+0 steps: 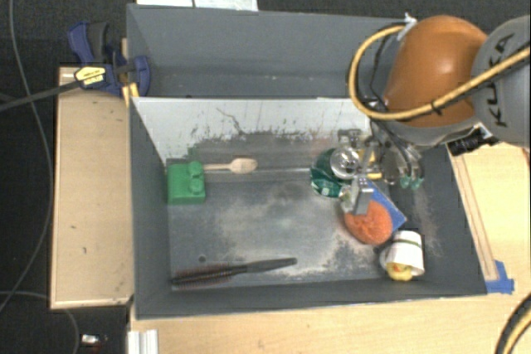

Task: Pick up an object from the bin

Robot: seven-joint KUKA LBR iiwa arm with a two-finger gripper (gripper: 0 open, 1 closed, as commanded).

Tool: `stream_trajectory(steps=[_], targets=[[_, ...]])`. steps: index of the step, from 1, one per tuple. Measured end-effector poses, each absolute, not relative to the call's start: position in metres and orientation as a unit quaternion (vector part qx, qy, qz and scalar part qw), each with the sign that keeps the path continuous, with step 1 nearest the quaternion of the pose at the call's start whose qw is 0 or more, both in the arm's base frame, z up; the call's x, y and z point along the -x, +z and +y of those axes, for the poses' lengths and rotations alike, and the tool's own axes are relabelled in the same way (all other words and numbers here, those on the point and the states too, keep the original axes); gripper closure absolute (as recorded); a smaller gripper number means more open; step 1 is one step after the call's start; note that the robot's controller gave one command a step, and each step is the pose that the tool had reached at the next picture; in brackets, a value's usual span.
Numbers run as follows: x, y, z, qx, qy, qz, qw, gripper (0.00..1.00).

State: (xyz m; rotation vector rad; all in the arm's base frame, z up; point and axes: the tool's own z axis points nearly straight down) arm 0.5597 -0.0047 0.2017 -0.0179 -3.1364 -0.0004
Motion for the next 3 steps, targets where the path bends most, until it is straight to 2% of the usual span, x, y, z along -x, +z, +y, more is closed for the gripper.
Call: stream_trajectory(steps=[1,2,3], targets=[[-0.561,0.206,-0.005,0.006,0.000,-1.000,-0.001,0.00],[-0.552,0.175,-0.027,-0.079,0.000,-0.997,-0.006,0.00],[-0.537,0.142,-0.056,-0.118,0.000,-0.993,-0.001,0.00]])
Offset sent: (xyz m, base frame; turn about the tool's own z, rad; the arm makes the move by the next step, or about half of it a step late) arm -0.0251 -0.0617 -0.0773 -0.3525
